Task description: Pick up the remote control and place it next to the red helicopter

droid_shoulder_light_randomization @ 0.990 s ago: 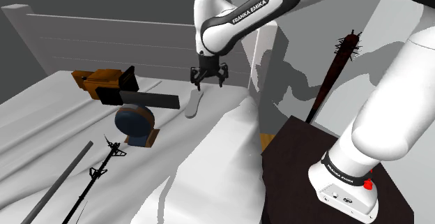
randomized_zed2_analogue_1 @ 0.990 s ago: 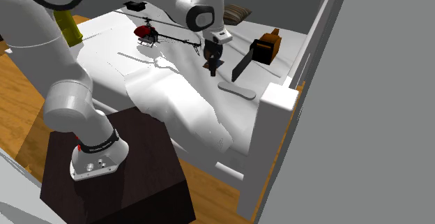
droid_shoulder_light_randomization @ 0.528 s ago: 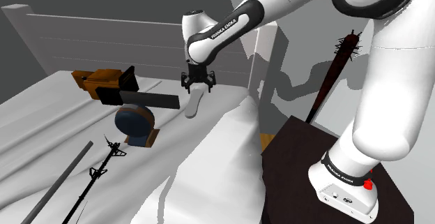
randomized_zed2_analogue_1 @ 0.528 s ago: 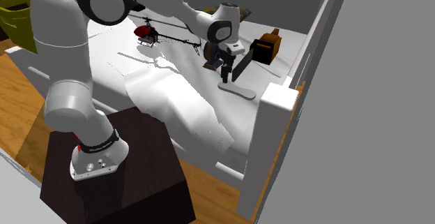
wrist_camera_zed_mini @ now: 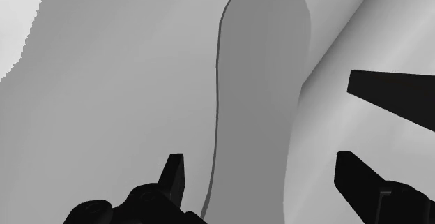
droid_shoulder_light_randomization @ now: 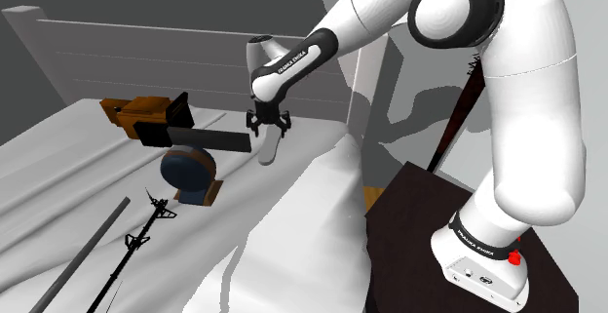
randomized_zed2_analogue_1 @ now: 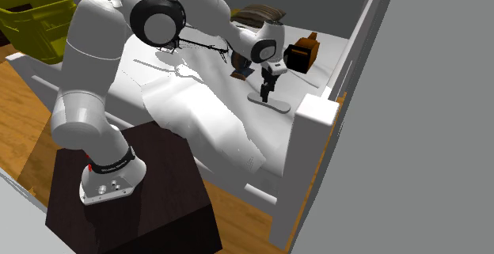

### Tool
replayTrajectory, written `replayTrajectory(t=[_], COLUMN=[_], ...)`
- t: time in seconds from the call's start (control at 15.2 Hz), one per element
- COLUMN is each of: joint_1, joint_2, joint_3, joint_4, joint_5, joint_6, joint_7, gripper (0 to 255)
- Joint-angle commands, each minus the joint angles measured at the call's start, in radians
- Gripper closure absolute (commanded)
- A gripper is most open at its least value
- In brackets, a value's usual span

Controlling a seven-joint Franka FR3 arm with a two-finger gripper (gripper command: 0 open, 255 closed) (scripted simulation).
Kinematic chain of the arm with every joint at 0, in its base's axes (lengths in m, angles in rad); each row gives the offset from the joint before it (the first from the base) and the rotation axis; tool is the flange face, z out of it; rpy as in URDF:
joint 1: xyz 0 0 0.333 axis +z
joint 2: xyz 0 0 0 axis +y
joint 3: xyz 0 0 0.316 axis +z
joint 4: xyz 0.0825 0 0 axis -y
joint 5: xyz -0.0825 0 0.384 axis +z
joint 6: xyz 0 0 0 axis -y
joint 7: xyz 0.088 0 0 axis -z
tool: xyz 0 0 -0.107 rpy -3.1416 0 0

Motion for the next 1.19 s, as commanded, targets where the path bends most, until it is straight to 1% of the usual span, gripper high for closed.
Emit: replayTrajectory(t=[0.0,0.26,0.73,0.79,1.12], joint_1=[0.001,0.004,0.004,0.004,0.005], joint_2=[0.021,0.053,0.053,0.053,0.053], joint_3=[-0.004,-0.009,-0.009,-0.009,-0.009], joint_4=[0.001,0.0,0.0,0.0,0.0], joint_5=[-0.004,-0.011,-0.011,-0.011,-0.011], joint_6=[0.021,0.053,0.053,0.053,0.053], joint_7=[0.004,0.008,0.008,0.008,0.008], gripper=[0,0,0,255,255])
